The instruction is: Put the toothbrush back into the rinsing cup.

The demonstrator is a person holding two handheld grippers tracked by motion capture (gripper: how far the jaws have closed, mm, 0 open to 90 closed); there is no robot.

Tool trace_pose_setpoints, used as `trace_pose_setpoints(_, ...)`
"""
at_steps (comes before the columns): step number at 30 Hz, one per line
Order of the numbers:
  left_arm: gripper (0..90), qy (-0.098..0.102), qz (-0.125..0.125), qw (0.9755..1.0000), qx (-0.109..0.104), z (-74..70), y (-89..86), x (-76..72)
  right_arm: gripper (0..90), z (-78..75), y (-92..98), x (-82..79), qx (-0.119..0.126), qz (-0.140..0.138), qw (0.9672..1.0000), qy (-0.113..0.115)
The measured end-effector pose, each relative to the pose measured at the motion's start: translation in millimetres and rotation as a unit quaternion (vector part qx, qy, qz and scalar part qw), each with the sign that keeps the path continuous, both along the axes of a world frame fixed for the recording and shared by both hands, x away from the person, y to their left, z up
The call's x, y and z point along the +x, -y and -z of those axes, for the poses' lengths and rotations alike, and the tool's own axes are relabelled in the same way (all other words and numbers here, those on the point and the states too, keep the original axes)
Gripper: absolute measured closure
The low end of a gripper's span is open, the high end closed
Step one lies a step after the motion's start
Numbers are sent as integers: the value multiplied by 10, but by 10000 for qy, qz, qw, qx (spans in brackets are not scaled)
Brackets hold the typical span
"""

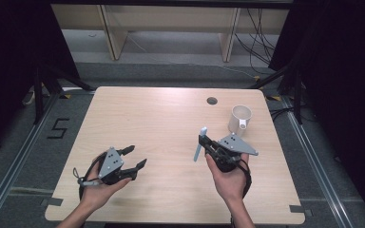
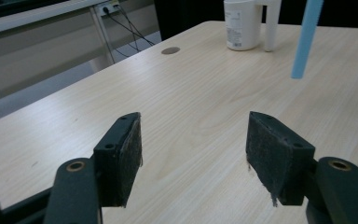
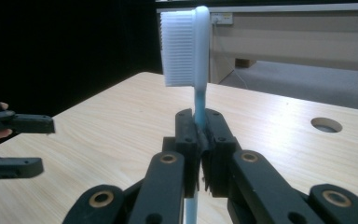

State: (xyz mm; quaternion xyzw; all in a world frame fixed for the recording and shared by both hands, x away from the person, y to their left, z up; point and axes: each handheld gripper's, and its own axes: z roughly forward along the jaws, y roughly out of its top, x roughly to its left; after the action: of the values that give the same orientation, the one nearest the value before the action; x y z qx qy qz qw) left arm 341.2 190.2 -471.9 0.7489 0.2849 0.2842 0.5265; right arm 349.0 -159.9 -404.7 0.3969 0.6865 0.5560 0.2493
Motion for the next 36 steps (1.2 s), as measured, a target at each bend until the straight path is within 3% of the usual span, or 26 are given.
trace_pose_setpoints(3,381,66,-27,9999,-109,35,-64,-3,864,9,34,-8,8,38,10000,-68)
trace_pose_setpoints(4,381,22,-62,10000,-53,37,-89,-13,863,11,55,-4,-65,102,9999,26)
trace_pose_setpoints(5,381,12,-83,9999,-96,48,-103,-17,863,13,53,-20,33,137,9999,-77)
trace_pose_setpoints(12,369,-22,-311,9989,-343,134,-233,-23,863,-5,142,-44,-9,270,9996,48)
trace_pose_setpoints(14,364,21,-358,9983,-451,172,-264,-3,863,-14,171,-51,17,304,9995,12)
trace_pose_setpoints(21,357,-122,-700,9952,-674,331,-391,9,863,-60,230,-71,5,412,9992,19)
trace_pose_setpoints(24,354,-70,-712,9943,-785,376,-410,26,863,-68,237,-68,15,412,9991,39)
trace_pose_setpoints(36,344,1,-993,9913,-863,496,-510,15,863,-116,333,-79,27,557,9984,82)
